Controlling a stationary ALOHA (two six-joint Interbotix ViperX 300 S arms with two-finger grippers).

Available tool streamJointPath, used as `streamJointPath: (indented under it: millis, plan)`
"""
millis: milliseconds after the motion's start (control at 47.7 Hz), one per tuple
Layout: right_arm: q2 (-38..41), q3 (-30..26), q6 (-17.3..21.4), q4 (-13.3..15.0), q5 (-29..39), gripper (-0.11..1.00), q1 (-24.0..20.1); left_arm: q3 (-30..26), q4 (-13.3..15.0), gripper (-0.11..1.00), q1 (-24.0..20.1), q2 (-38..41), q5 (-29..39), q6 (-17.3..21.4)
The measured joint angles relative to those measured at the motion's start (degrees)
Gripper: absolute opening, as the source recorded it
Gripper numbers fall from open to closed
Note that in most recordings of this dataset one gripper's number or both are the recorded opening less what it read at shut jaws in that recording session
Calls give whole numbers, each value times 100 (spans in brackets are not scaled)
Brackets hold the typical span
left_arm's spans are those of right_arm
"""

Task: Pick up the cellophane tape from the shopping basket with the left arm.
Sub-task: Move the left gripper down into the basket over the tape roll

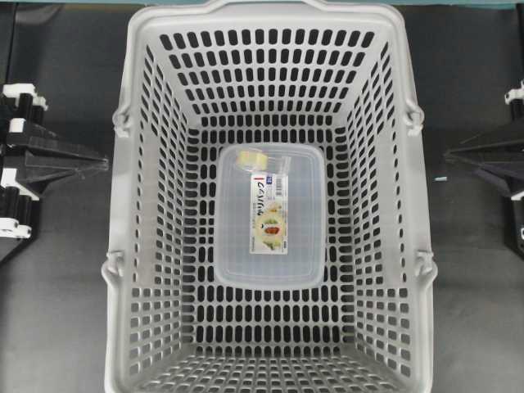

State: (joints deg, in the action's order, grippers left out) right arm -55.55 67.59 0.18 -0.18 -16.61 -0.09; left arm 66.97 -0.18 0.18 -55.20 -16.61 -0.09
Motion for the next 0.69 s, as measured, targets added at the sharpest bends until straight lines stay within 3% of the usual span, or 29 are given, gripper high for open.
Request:
streamJointPath:
  millis: [84,210,419,692]
  plan:
    - [0,9,-9,-9,26,1,0,-193,-105,0,0,44,308,-123]
    - [-35,-9,0,-9,378,-1,0,-1011,-202,0,35,316,1626,-396]
    - [-158,-167,18,-9,940,-1,-88,-2329,-211,0,202,1151,3577,-466]
    - [-264,-202,-9,-9,1107,2,-97,-3858,-211,0,281,2830,4869,-431]
